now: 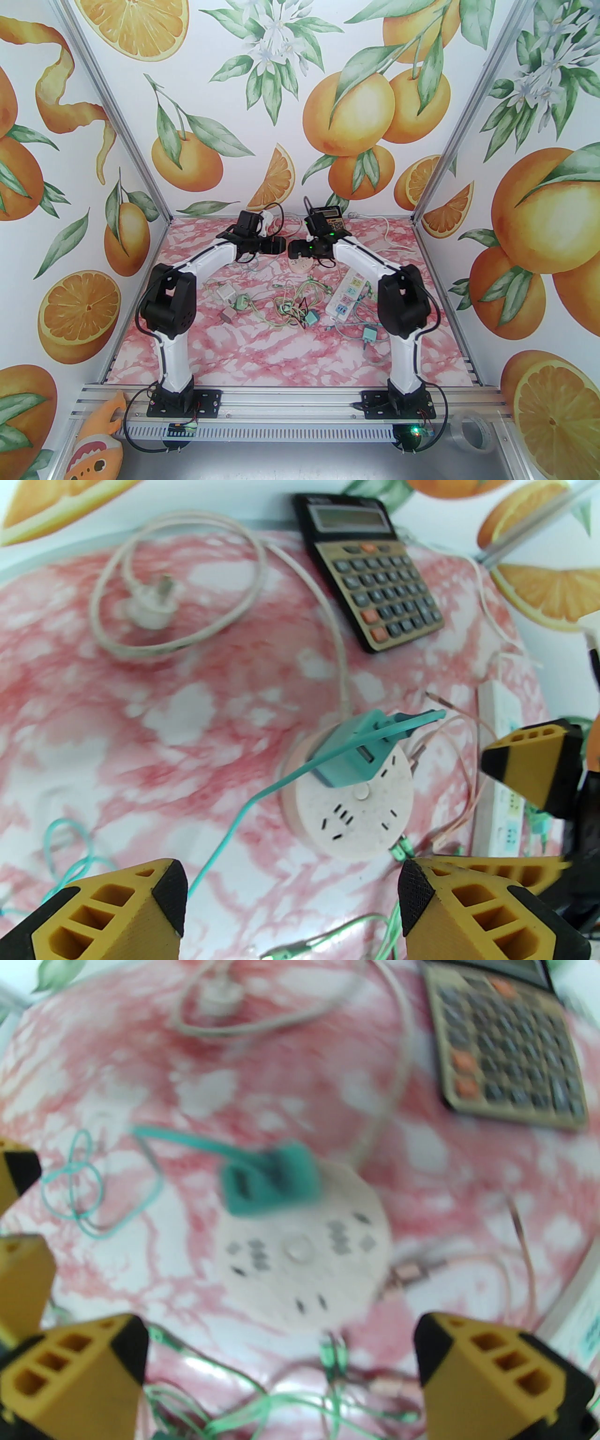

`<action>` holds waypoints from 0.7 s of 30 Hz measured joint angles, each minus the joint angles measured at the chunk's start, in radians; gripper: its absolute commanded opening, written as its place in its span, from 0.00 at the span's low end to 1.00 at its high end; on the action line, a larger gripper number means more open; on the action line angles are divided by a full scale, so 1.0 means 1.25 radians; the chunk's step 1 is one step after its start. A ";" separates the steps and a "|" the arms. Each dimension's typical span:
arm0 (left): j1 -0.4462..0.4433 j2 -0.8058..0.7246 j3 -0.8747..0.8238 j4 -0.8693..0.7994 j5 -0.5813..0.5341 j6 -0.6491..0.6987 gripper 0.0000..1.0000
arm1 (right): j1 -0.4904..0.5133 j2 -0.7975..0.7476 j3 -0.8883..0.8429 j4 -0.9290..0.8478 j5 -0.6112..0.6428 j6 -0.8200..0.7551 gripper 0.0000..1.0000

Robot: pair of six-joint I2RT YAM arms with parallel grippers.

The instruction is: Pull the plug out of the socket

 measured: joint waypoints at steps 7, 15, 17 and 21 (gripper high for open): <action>0.010 -0.024 -0.068 0.024 0.036 -0.087 0.67 | -0.006 0.125 0.136 -0.016 0.023 -0.032 0.69; 0.007 -0.025 -0.164 0.045 0.074 -0.179 0.67 | -0.011 0.168 0.160 -0.040 0.029 -0.045 0.69; 0.007 -0.025 -0.164 0.053 0.079 -0.184 0.66 | -0.011 0.171 0.160 -0.041 0.029 -0.047 0.69; 0.005 -0.017 -0.164 0.082 0.114 -0.221 0.62 | -0.011 0.190 0.192 -0.049 0.029 -0.054 0.61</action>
